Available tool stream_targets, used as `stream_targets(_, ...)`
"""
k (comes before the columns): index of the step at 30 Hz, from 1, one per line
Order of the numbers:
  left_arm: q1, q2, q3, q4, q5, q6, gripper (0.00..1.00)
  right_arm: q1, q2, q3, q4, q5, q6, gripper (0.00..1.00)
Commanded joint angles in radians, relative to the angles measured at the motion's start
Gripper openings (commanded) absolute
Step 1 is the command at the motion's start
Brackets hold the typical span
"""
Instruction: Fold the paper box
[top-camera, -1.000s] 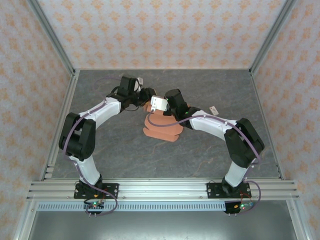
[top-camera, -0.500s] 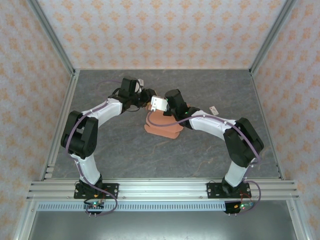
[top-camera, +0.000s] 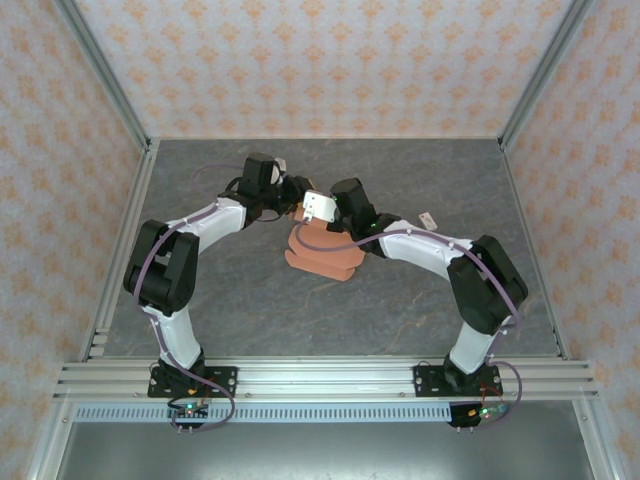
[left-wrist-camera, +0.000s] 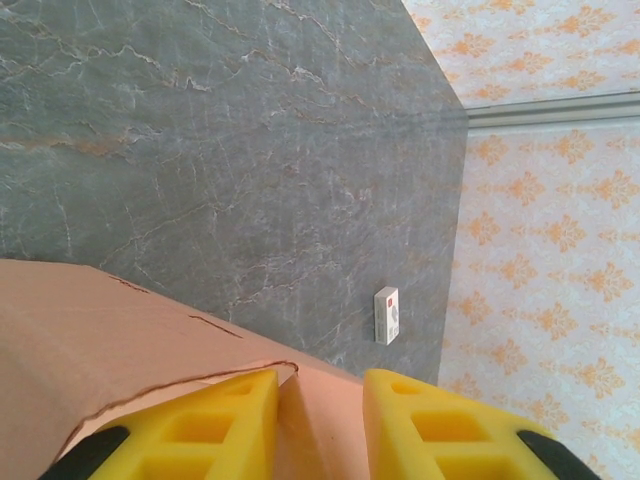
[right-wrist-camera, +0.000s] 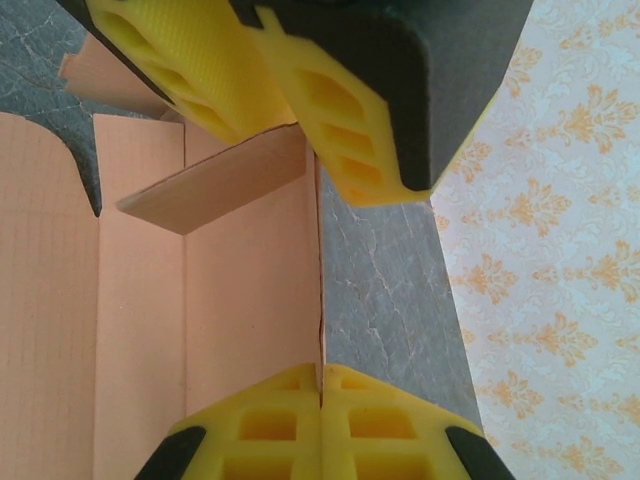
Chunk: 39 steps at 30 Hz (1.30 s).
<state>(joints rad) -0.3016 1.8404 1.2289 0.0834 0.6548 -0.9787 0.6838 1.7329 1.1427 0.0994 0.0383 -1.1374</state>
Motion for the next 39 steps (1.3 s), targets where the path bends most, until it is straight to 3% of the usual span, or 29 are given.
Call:
stream_targets(1,-0.006,-0.009,-0.002,-0.004,-0.042,0.02,0.29,-0.008,-0.015,0.028,-0.025,-0.031,0.024,0.0)
stream_targets(11,0.034,-0.137,-0.035,-0.12,-0.076,0.166,0.47,-0.064,-0.064,0.05,-0.163,-0.107,0.092,0.0)
stream_targets(18,0.041,-0.335,-0.226,-0.122,-0.126,0.322,0.52,-0.099,-0.058,0.106,-0.254,-0.183,0.155,0.0)
stream_targets(21,0.038,-0.385,-0.348,-0.04,-0.125,0.37,0.52,-0.108,-0.05,0.127,-0.275,-0.199,0.171,0.0)
stream_targets(24,0.01,-0.389,-0.414,0.019,-0.12,0.432,0.52,-0.113,-0.032,0.165,-0.31,-0.223,0.195,0.0)
stream_targets(29,-0.068,-0.313,-0.412,0.052,-0.223,0.57,0.53,-0.132,0.02,0.254,-0.4,-0.277,0.232,0.0)
stream_targets(39,-0.069,-0.224,-0.358,0.093,-0.352,0.802,0.54,-0.158,0.063,0.371,-0.553,-0.369,0.257,0.0)
